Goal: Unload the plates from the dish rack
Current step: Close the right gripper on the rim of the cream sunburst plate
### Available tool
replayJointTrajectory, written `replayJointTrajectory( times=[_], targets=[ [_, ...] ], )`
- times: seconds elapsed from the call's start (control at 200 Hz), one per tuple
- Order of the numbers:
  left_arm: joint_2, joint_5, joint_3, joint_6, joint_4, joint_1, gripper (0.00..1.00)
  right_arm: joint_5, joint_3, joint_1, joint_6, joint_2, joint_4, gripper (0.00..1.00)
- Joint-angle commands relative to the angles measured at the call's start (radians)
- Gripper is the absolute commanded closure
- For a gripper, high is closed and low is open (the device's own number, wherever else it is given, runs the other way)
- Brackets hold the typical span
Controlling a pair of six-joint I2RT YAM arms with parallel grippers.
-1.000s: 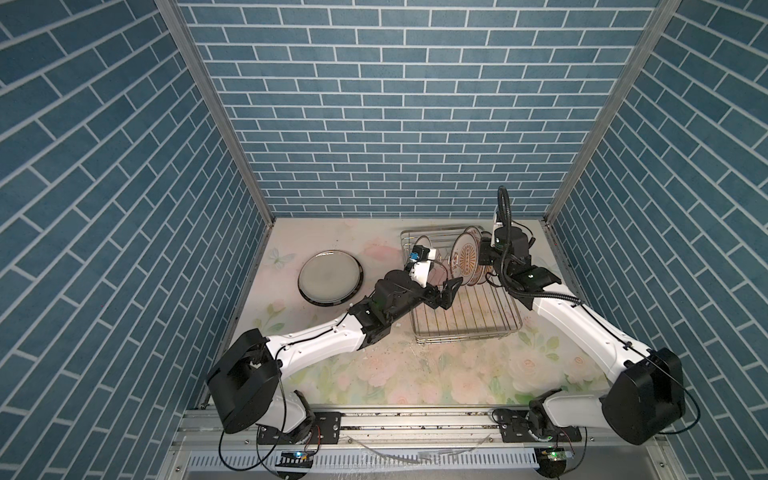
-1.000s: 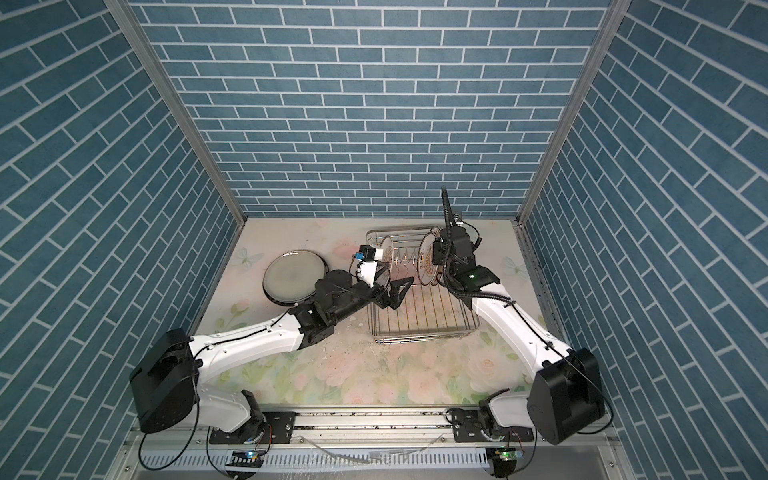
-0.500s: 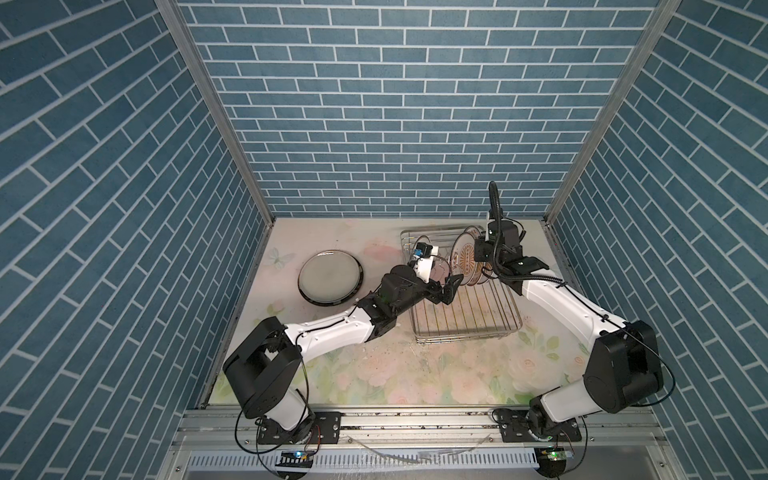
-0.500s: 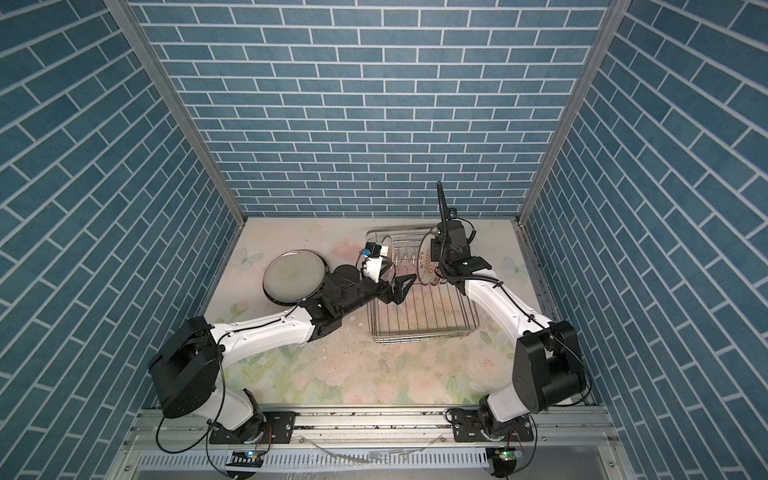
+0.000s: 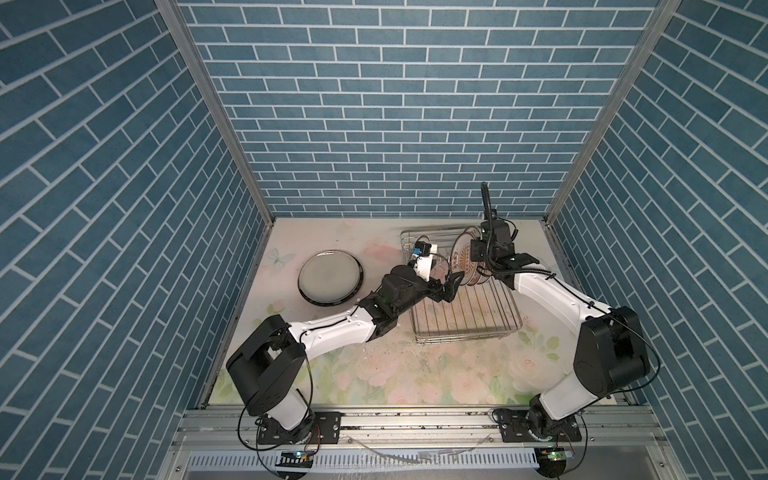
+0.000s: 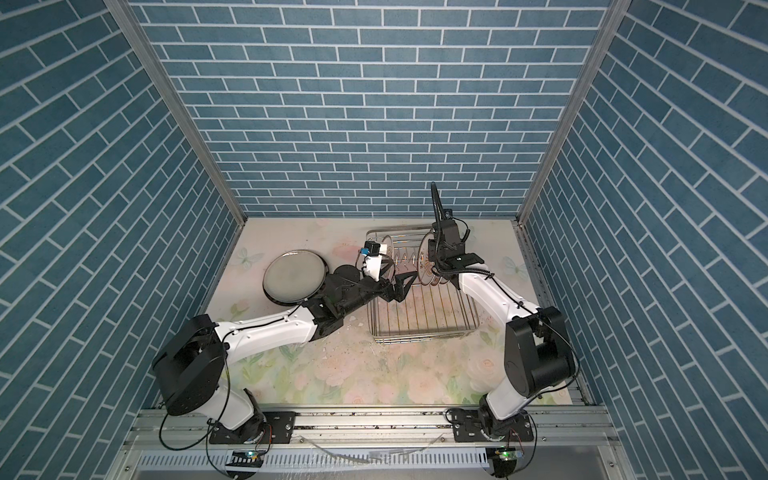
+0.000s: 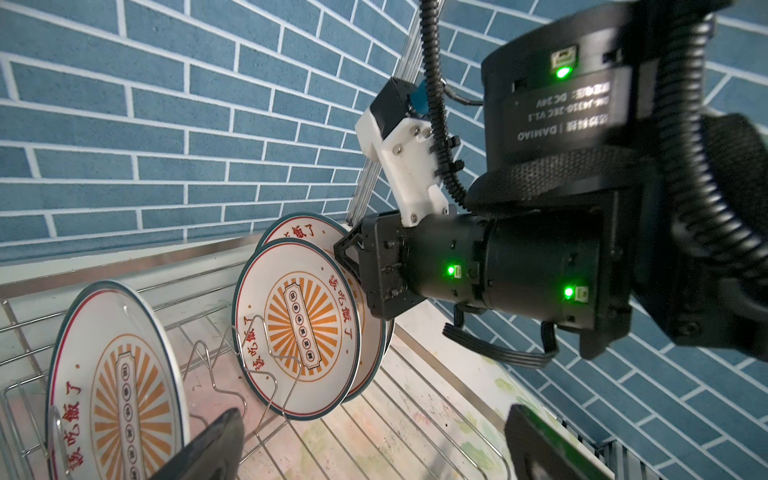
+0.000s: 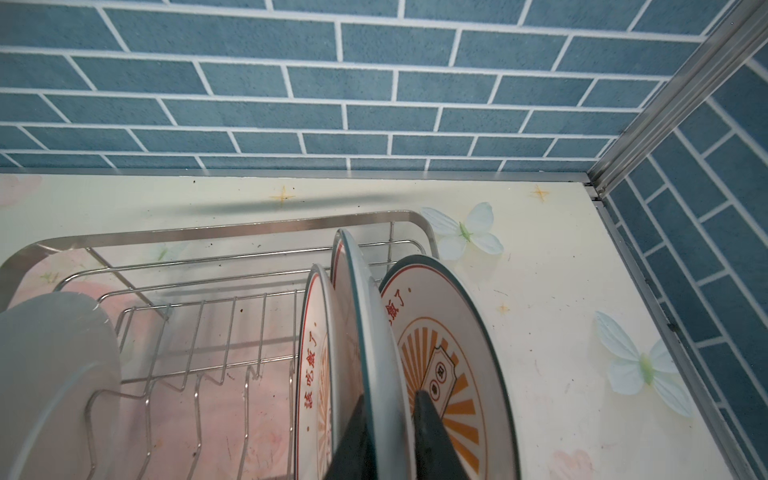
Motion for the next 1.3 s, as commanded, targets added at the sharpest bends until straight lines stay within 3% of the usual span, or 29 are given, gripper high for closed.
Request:
replayJointTrajectory(
  times=[0.0,0.225,0.82,0.985,1.131,1.186,1.296],
  targets=[
    [0.004,0.004,-0.022,-0.026,0.053,0.002,0.0,0.066,0.032,0.006,0.01,0.018,0.002,0.8],
    [0.01,0.018,-0.056,-0.06,0.109,0.002,0.0,0.157,0.037,0.011,0.025,0.018,-0.042,0.8],
    [-0.076,-0.07,-0.33,-0.164,0.366,0.001,0.01,0.205,0.005,0.049,0.001,-0.009,0.015,0.85],
    [-0.112,-0.07,-0.304,-0.156,0.256,0.001,0.01,0.222,0.002,0.055,-0.009,-0.011,0.023,0.85],
    [-0.105,-0.071,-0.357,-0.177,0.378,0.0,0.01,0.221,-0.008,0.056,-0.017,-0.013,0.039,0.87],
    [-0.096,-0.061,-0.383,-0.184,0.437,-0.002,0.01,0.208,-0.011,0.057,-0.016,-0.015,0.045,0.92],
    [-0.087,-0.061,-0.373,-0.189,0.409,-0.002,0.01,0.202,-0.009,0.059,-0.017,-0.016,0.049,0.93]
  ],
)
